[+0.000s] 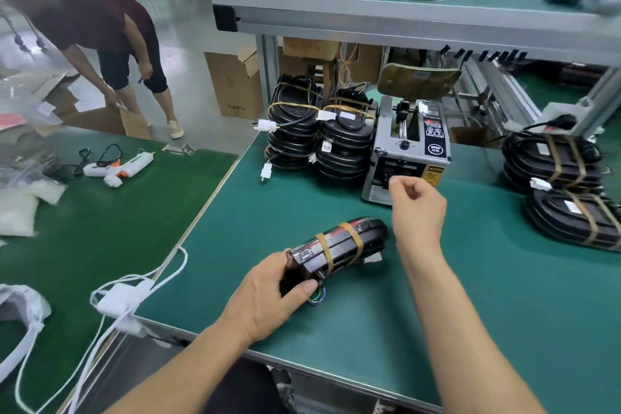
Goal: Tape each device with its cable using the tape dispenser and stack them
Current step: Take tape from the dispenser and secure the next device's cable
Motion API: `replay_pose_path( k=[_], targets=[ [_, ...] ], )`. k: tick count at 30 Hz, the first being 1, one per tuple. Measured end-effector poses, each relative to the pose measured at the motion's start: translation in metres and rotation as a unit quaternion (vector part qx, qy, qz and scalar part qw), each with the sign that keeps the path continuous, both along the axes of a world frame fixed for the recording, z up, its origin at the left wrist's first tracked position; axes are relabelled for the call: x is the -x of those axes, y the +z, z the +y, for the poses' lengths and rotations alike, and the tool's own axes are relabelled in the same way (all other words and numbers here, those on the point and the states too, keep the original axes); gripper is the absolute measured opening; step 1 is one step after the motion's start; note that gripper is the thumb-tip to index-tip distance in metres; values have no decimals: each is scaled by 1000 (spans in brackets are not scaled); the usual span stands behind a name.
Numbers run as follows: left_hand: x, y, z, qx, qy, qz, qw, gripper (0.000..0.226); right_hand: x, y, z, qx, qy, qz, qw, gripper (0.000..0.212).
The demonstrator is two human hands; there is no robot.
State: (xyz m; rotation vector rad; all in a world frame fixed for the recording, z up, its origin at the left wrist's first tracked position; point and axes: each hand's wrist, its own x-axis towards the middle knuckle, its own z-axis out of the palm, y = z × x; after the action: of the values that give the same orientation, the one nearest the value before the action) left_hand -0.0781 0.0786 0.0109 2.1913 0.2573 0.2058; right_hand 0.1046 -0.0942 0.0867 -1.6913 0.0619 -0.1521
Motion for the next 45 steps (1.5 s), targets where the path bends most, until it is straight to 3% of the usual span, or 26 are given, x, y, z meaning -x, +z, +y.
replay_pose_path(
  k=[6, 14, 20, 24, 36, 45],
  targets=[
    [0, -5, 2, -9, -3, -7, 1000, 55, -50, -12, 10, 2, -87, 77, 993, 17],
    [-2, -11, 4, -28, -3, -20, 999, 45, -47, -15, 17, -27, -156, 84, 984, 17],
    [-1, -12, 5, -28, 0, -24, 999, 37, -41, -18, 16, -6, -173, 12, 985, 18],
    [-2, -14, 5, -16, -6, -28, 999, 45, -39, -18, 18, -8, -172, 14, 985, 21],
    [-2, -14, 4, -22, -7, -39, 999, 40, -49, -15, 23, 10, -168, 58, 984, 9],
    [-2, -18, 6, -26, -7, -42, 999, 41, -49, -16, 21, 29, -172, 53, 983, 13]
  ],
)
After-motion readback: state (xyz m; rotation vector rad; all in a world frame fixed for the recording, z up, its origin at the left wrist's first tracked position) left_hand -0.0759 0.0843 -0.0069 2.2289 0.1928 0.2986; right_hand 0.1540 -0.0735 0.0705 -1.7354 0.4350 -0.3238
